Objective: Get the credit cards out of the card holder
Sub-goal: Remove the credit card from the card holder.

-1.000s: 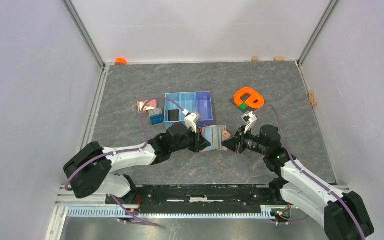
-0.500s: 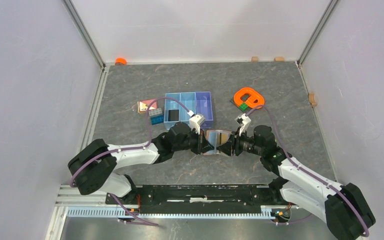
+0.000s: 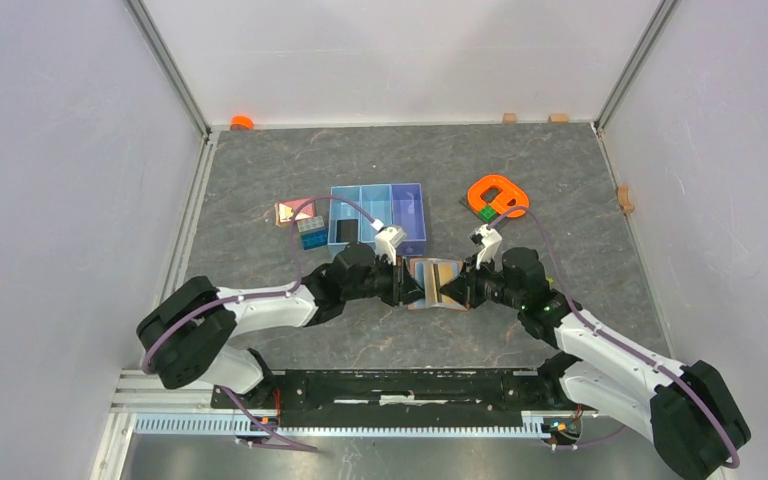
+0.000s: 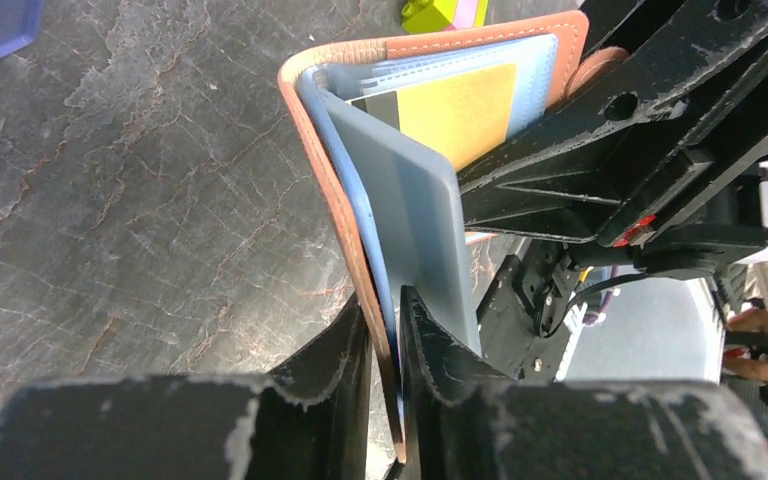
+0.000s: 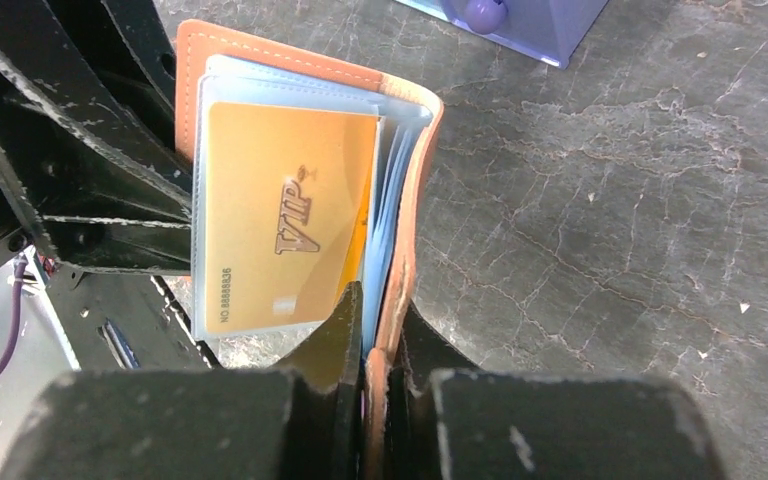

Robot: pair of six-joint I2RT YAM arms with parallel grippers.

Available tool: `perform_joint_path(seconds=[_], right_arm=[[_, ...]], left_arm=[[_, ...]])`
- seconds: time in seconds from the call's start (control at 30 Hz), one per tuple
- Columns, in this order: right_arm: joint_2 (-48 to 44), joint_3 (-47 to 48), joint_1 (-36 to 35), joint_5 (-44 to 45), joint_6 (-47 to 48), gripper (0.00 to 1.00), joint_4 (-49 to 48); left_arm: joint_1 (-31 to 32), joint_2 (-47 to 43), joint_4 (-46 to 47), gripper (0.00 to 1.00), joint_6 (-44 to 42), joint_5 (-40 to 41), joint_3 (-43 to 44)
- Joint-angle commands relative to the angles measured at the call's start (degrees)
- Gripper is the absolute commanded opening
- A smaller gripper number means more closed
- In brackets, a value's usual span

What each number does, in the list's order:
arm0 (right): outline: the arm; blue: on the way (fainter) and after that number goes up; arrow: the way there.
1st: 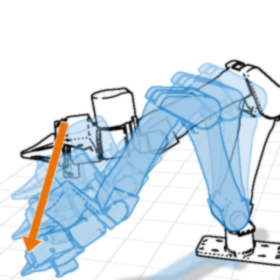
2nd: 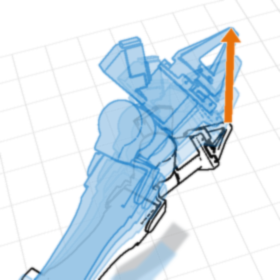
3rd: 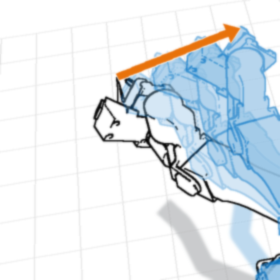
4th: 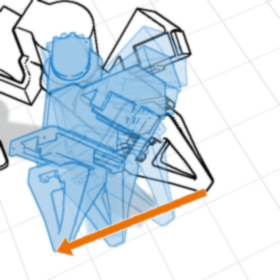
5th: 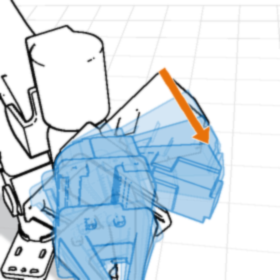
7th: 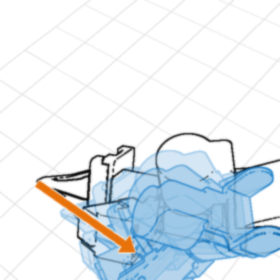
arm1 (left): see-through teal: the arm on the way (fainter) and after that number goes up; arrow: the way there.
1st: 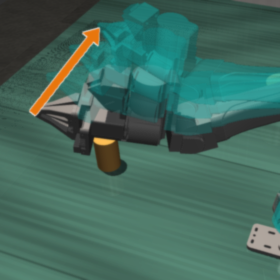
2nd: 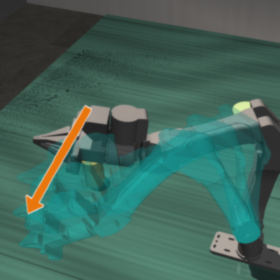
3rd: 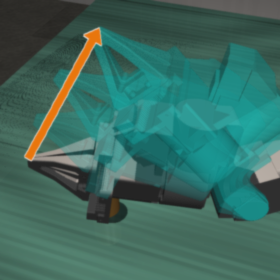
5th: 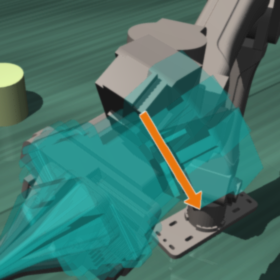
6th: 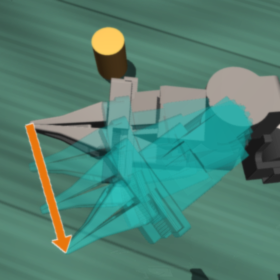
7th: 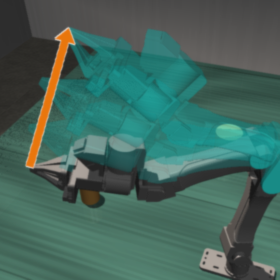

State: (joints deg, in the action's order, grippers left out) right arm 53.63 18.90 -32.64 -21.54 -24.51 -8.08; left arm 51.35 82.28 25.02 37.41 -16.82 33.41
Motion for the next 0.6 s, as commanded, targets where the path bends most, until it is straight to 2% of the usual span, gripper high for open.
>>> perform_joint_path(seconds=[0.0, 0.13, 0.33, 0.47, 0.57], right_arm=[[-0.5, 2.7, -0.6, 0.9, 1.1, 0.0, 0.1], [-1.5, 2.5, -0.5, 1.6, 0.8, 0.0, 0.2], [-3.8, 2.3, -0.6, 4.0, 0.5, 0.0, 0.9], [-5.3, 2.1, -0.6, 5.8, 0.5, 0.0, 1.6], [-5.7, 2.1, -0.6, 5.7, 0.5, 0.0, 1.7]], left_arm=[[-1.9, -5.0, 6.1, 0.24, 3.9, 0.8, -2.2], [-3.8, -8.8, 6.6, 0.33, 4.9, 3.5, -5.2], [-4.6, -12.0, 6.6, 0.39, 5.3, 6.1, -7.1], [-4.8, -14.5, 7.6, 0.51, 4.6, 6.7, -8.5], [-4.8, -15.8, 10.4, 0.66, 3.9, 5.8, -9.9]])
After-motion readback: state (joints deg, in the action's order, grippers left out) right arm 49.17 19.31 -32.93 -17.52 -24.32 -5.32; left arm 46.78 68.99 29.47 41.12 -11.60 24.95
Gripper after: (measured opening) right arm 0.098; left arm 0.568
